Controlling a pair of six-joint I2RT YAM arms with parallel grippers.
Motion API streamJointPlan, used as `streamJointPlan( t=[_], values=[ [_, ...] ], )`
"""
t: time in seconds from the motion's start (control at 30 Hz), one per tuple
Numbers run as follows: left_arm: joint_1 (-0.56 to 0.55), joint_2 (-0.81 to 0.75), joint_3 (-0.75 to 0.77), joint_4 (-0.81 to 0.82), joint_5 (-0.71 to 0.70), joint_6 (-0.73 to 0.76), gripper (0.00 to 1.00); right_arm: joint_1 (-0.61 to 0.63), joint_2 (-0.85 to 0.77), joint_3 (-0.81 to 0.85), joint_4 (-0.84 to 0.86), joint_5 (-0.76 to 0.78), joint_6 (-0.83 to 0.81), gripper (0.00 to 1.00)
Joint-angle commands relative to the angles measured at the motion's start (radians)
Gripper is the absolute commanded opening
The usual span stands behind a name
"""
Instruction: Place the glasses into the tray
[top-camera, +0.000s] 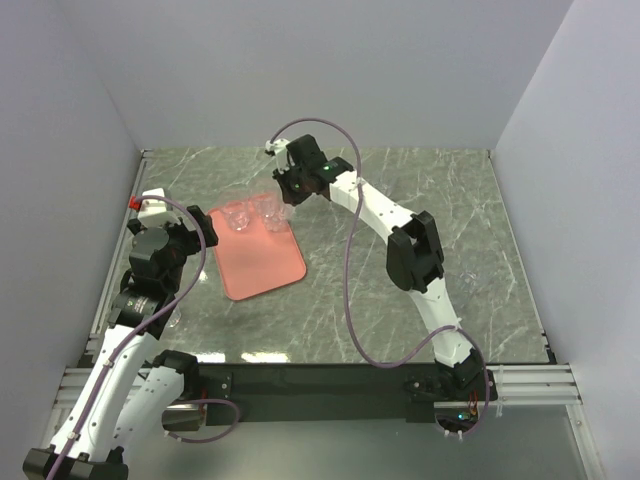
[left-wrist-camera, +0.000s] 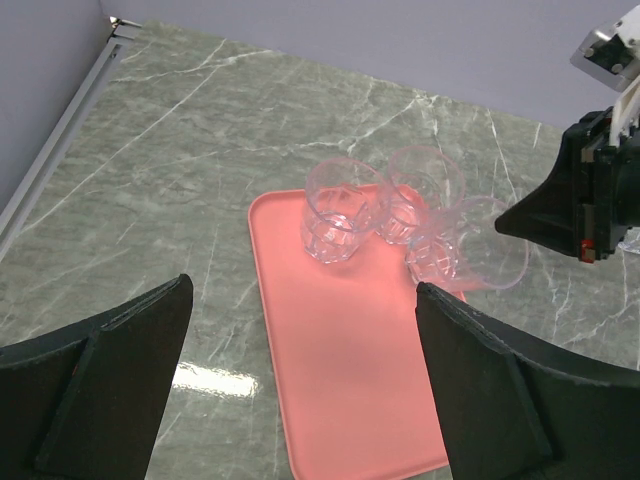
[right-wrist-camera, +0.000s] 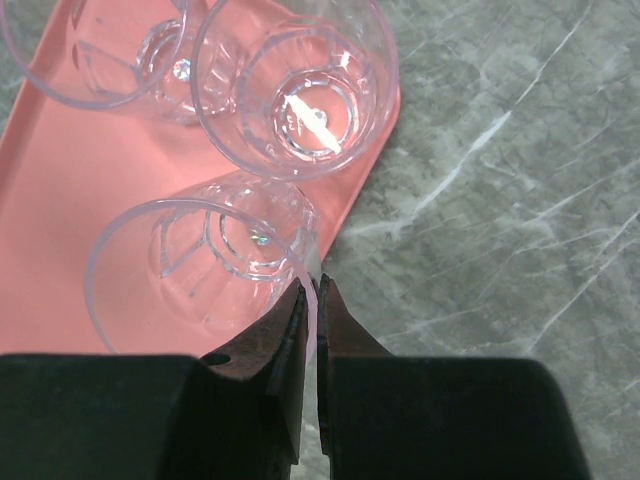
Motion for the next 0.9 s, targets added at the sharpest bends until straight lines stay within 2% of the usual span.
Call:
streamJointPlan(
  t=[0.0, 0.33, 0.43, 0.47, 0.57, 0.73, 0.87],
  values=[
    [0.003, -0.002, -0.004, 0.045, -0.006, 0.021, 0.99, 0.030, 0.019, 0.047, 0.079, 0.038, 0.030, 0.01],
    [0.003, -0.005, -0.004, 0.045, -0.003, 0.019, 0.99, 0.036, 0.025, 0.019, 0.091, 0.069, 0.028, 0.05],
    [0.003, -0.006, -0.005, 0.045, -0.003, 0.019, 0.99, 0.039, 0.028, 0.016, 0.089, 0.080, 0.025, 0.14],
    [0.003, -0.006, -0.005, 0.043, -0.004, 0.019, 0.99, 0.039, 0.028, 0.015, 0.091, 0.081, 0.022, 0.23],
    [0.003, -0.006, -0.005, 0.043, -0.006, 0.019, 0.99, 0.041, 0.024, 0.013, 0.088, 0.080, 0.015, 0.35],
    [0.003, -0.006, -0.005, 0.043, -0.008, 0.019, 0.99, 0.042, -0.016, 0.008, 0.074, 0.074, -0.004, 0.43],
    [0.004, -0.008, -0.008, 0.043, -0.011, 0.018, 0.99, 0.044, -0.097, -0.037, 0.059, 0.057, -0.062, 0.45]
  ],
)
